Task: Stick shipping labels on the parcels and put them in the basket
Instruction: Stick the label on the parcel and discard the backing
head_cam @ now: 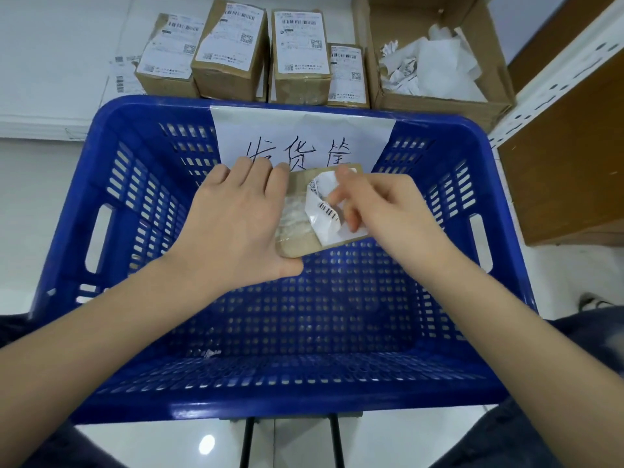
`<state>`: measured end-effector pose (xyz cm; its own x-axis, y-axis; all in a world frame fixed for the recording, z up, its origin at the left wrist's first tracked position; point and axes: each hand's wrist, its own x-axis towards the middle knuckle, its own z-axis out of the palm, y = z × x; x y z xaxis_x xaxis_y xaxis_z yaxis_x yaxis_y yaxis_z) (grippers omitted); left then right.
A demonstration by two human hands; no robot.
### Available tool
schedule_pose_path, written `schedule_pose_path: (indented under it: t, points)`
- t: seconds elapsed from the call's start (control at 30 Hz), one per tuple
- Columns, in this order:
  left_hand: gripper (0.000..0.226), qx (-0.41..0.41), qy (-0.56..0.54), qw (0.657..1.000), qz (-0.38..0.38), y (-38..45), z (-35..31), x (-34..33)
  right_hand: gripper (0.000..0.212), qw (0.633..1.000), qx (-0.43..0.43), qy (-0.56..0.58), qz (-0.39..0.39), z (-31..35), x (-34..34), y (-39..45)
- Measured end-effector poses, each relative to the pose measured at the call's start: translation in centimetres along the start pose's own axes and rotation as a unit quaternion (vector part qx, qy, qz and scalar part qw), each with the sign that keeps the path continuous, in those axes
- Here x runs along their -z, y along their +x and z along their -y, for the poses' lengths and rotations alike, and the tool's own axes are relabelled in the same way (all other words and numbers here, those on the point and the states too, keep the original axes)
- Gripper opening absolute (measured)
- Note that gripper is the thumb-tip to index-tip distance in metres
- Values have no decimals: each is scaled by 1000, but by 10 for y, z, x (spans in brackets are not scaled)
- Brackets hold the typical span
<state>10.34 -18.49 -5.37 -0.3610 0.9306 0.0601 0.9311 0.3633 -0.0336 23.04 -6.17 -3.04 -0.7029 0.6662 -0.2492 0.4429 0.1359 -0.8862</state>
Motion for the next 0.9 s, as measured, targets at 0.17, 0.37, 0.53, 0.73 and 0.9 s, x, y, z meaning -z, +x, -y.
schedule_pose_path:
  t: [0.17, 0.37, 0.53, 0.73, 0.9]
  points:
    - [90, 4, -5, 1000, 3, 1, -1, 1, 13, 997, 41, -31, 53, 5, 14, -3]
    - [89, 2, -3, 1000, -2, 1, -1, 2, 7, 993, 47, -85, 71, -6, 7, -3]
    - [93, 9, -17, 1000, -18, -1, 0, 0, 11, 998, 46, -39, 9, -4, 8, -1]
    - [98, 26, -41, 998, -39, -1, -2, 2, 18, 997, 29, 65, -17, -1, 14, -2]
    - [101, 30, -49, 998, -33, -2, 0, 3, 18, 985, 2, 169, -30, 3, 20, -1]
